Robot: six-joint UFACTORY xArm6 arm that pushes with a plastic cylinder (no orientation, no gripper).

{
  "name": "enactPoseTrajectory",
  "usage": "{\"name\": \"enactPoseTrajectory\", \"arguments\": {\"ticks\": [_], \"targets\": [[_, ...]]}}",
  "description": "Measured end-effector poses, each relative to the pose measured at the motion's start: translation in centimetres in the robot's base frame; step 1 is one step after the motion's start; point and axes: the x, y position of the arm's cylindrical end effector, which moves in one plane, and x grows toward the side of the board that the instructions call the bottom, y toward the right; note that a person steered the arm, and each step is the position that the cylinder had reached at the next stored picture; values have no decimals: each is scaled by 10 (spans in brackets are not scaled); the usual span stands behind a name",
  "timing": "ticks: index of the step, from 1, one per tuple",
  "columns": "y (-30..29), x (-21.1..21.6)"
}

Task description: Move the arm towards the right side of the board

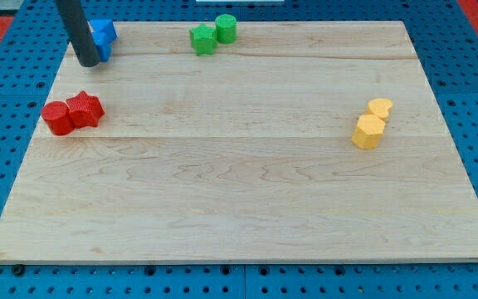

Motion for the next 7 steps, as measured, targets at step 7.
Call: {"name": "enactPoseTrajectory", "arguments": {"ticks": [7], "targets": [[355, 38]]}}
